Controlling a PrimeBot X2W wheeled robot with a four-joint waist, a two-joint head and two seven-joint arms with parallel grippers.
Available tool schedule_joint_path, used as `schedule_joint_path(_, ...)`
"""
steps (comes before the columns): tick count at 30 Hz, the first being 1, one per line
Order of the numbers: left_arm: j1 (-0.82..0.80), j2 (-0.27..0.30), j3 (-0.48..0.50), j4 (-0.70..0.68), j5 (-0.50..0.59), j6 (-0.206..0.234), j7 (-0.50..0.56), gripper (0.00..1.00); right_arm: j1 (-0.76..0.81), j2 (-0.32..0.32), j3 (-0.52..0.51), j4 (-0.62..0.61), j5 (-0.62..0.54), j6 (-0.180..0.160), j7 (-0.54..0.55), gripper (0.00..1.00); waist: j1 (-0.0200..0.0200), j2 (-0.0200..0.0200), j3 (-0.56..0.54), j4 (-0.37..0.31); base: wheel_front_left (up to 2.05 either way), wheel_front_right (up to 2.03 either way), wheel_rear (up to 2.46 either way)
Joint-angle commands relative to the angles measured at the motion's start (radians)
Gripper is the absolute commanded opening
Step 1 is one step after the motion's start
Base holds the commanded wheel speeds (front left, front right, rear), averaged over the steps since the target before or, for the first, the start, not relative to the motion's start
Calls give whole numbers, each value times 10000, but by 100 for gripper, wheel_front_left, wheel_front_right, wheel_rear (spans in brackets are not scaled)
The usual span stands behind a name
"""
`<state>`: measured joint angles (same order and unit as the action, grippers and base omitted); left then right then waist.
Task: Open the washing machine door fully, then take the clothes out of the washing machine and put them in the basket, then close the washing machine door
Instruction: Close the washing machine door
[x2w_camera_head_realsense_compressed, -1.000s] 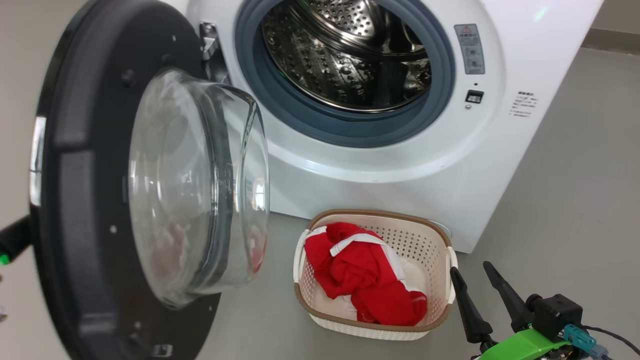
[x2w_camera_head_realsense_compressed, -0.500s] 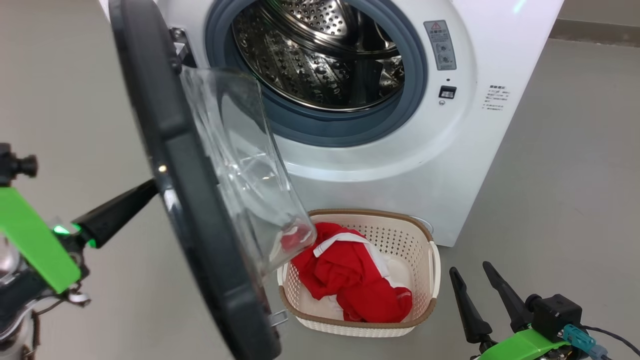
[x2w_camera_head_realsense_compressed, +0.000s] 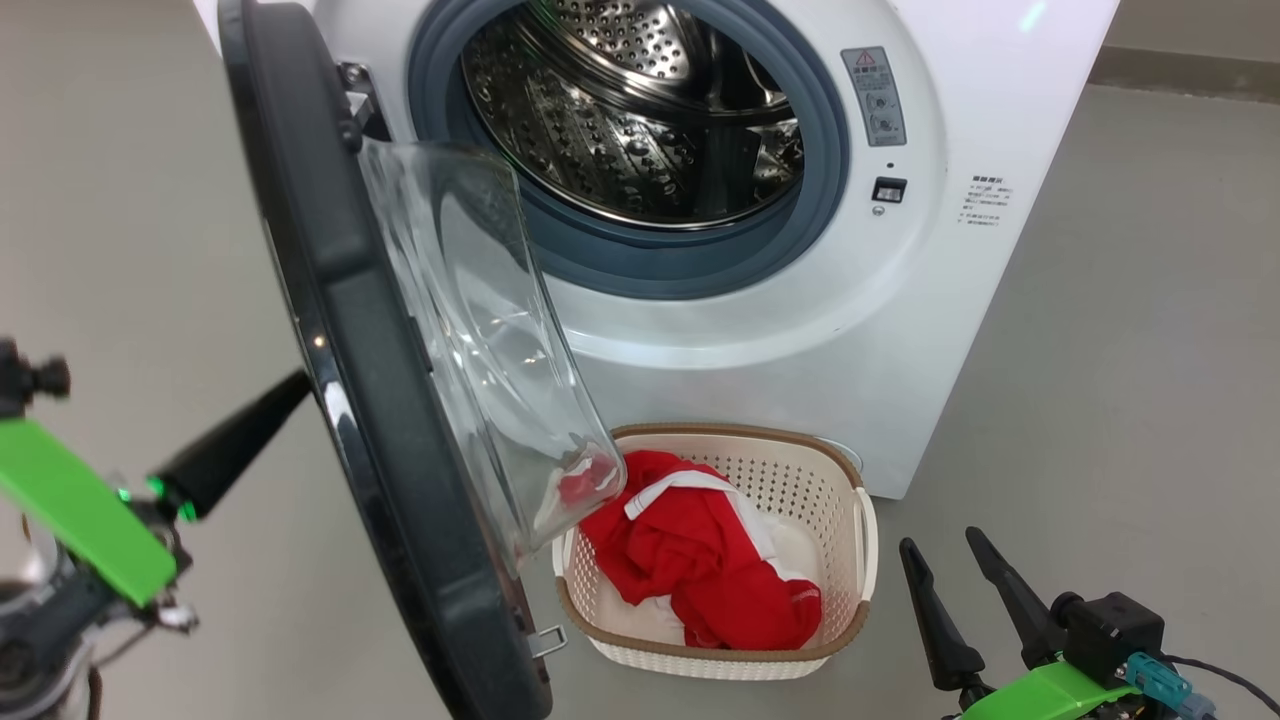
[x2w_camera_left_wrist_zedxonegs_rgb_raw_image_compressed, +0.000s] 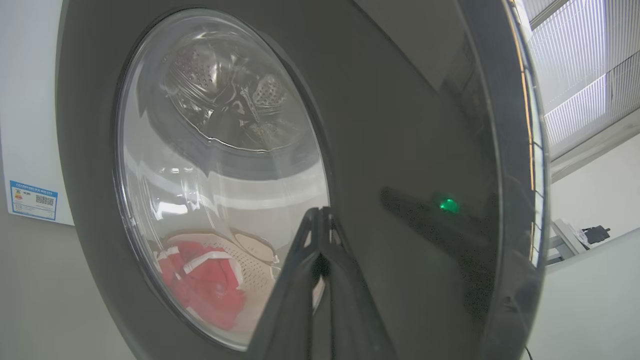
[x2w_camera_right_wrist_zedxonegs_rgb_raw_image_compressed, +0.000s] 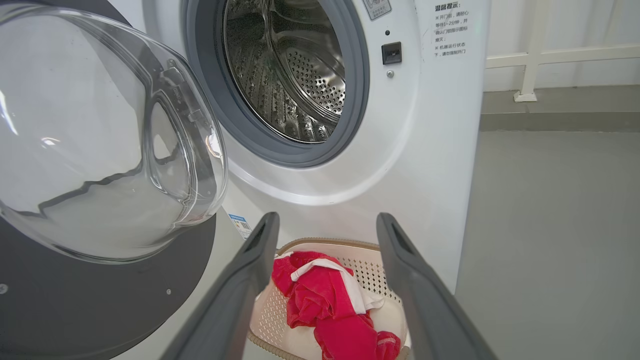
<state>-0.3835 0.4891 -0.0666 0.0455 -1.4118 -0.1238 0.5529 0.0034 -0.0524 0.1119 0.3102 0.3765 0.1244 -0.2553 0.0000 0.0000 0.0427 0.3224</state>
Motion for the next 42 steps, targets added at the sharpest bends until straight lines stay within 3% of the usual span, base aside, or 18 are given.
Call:
schedule_joint_path(1,10,477,404,-91,11,-69,-205,0,-30,-3,237,-260,-54,63,-65,100,0,0,-44,19,0,0,0)
schedule_joint_path(4,485,447,425,-7,-218,-69,-489,7,-10,0,274,-252,-48,63,-65,100,0,0,-89,43,0,0,0)
schedule_joint_path(11,1626,306,530,245,-436,-69,-1376,11,-99,-4,282,-245,-58,63,-65,100,0,0,-79,160,0,0,0)
schedule_joint_path(13,1872,216,467,346,-406,-69,-1657,25,-88,-22,265,-251,-60,63,-65,100,0,0,-88,253,0,0,0)
schedule_joint_path(17,2197,17,239,709,-292,-69,-2207,40,-49,-49,290,-223,-62,63,-65,100,0,0,-118,408,0,0,0)
schedule_joint_path(20,2382,-118,41,1046,-191,-69,-2657,43,-61,-57,304,-201,-62,63,-65,100,0,0,-129,465,0,0,0)
schedule_joint_path(21,2439,-169,0,1144,-196,-69,-2812,53,-68,-61,307,-198,-61,63,-65,100,0,0,-129,479,0,0,0)
schedule_joint_path(22,2491,-225,-44,1229,-220,-69,-2951,81,-74,-64,313,-197,-59,63,-65,100,0,0,-132,490,0,0,0)
schedule_joint_path(23,2543,-273,-92,1283,-236,-69,-3089,96,-77,-66,317,-196,-59,63,-65,100,0,0,-134,499,0,0,0)
schedule_joint_path(24,2599,-301,-134,1344,-207,-69,-3260,100,-75,-69,318,-199,-59,63,-65,100,0,0,-133,510,0,0,0)
schedule_joint_path(42,3491,-893,-1814,2492,1011,-69,-7208,100,-2,-134,407,-179,-60,63,-65,100,0,0,-133,610,0,0,0)
